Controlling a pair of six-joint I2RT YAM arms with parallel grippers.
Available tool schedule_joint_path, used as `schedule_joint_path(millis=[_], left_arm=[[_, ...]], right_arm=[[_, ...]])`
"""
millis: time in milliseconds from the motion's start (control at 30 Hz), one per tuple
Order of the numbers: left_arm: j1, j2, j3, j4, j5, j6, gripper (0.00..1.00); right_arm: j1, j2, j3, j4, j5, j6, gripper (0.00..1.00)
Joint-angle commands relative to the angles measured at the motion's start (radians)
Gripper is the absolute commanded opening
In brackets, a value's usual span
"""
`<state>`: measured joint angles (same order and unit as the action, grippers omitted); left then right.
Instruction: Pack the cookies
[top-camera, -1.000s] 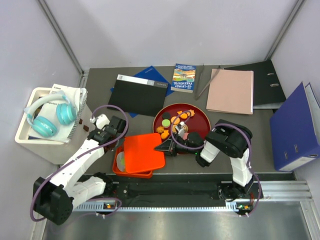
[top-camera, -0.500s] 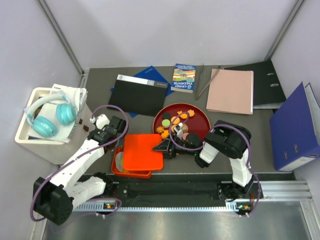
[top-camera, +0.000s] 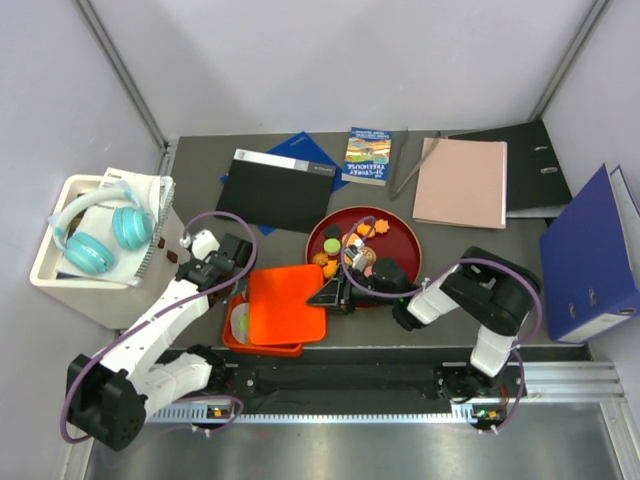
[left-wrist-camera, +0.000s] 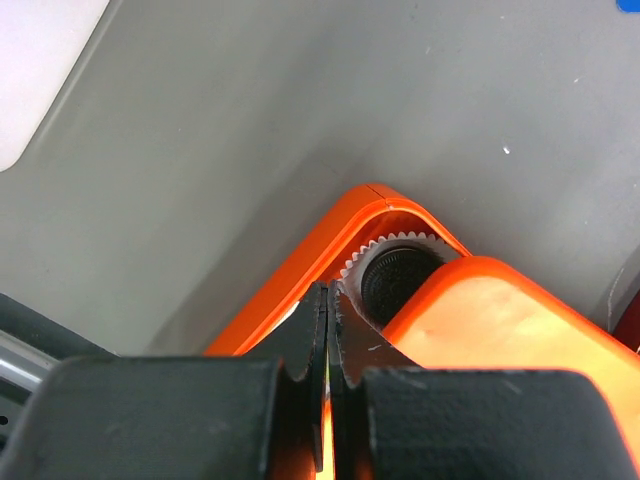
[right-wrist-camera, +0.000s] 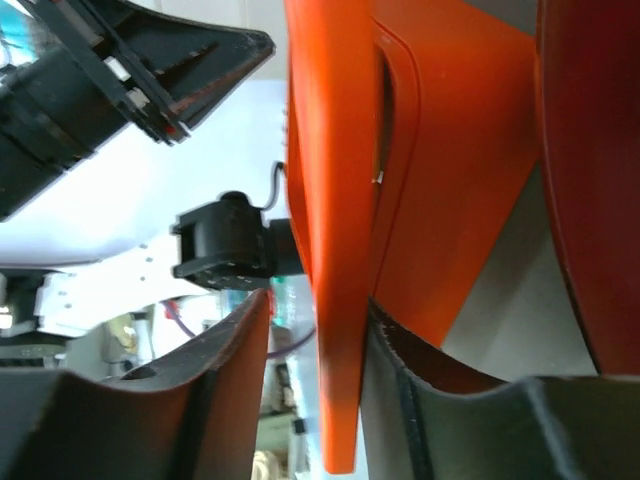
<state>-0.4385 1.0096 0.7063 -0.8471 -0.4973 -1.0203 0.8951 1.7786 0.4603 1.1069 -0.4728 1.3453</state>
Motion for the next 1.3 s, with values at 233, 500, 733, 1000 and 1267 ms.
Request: schedule_joint_path(millis=[233, 500, 733, 1000, 1267], left_arm=[[0.004, -0.016, -0.024, 0.028, -0.020, -0.012, 0.00], [0.004, 0.003, -0.024, 0.043, -0.012, -0.012, 0.00], [0.004, 0.017, -0.028, 0.060, -0.007, -0.015, 0.00], [0.006, 0.015, -0.031, 0.075, -0.006, -0.018, 0.00], [0.011, 0.001, 0.021, 0.034, -0.061, 0.006, 0.00]], right_arm=[[0.018, -0.087, 0.150, -0.542, -0.035, -0.264, 0.43], [0.019, -0.114, 0.201, -0.723, -0.006, -0.350, 0.52], [0.031, -0.165, 0.285, -0.970, 0.056, -0.463, 0.52], [0.085, -0.145, 0.365, -1.084, 0.082, -0.486, 0.49], [0.116, -0.104, 0.454, -1.131, 0.117, -0.460, 0.46]])
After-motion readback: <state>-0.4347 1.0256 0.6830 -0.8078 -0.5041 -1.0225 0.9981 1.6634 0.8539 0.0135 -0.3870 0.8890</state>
